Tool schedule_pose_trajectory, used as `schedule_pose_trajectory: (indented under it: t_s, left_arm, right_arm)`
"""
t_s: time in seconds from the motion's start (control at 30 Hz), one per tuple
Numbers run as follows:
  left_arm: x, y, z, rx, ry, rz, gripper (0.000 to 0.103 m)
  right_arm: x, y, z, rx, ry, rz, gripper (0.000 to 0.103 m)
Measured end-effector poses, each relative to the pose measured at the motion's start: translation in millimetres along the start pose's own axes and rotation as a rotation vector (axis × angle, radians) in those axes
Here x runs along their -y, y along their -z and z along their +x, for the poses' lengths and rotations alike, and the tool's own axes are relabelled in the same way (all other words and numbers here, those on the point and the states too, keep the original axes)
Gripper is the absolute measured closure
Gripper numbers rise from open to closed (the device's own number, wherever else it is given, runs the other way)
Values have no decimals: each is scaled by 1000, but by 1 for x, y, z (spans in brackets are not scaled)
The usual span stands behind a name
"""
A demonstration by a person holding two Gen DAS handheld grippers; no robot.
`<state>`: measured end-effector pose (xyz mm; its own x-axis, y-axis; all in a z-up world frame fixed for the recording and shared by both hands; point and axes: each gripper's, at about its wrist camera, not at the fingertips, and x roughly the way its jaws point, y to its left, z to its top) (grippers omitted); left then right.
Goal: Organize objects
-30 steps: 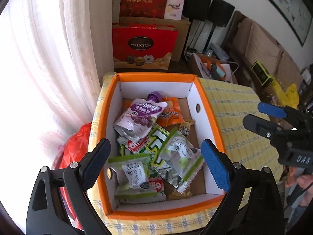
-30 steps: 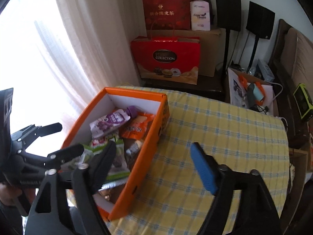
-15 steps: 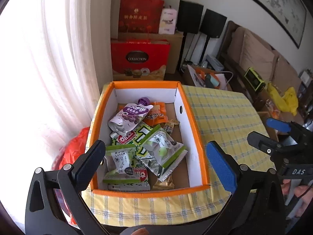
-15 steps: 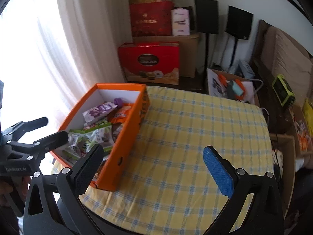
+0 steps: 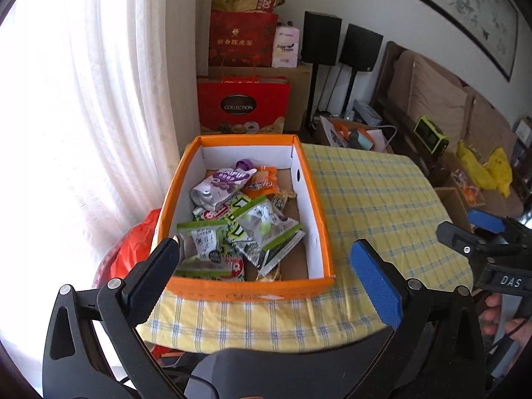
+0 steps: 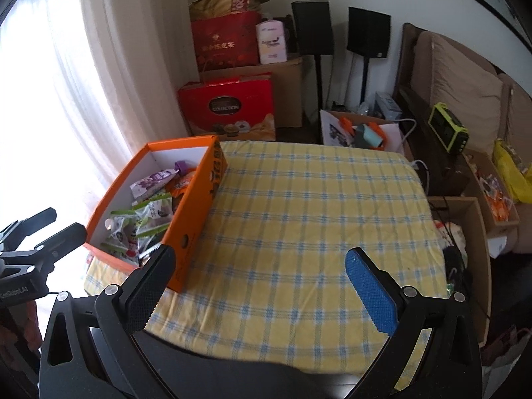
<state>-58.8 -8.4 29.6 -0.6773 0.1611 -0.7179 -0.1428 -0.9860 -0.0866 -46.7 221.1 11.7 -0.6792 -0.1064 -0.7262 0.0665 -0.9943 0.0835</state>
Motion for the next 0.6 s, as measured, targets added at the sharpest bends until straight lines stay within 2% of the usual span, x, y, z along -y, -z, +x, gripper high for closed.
schedule_pose_trajectory:
  t_s: [0.37,0.6]
  left_arm:
    - [5,22,-13,-20,0,-11,0]
    - [14,34,-23,-25,-7,24,0]
  right_arm:
    - [2,32,-26,9,24,24,0]
    - [-1,44,-38,5,29,30,0]
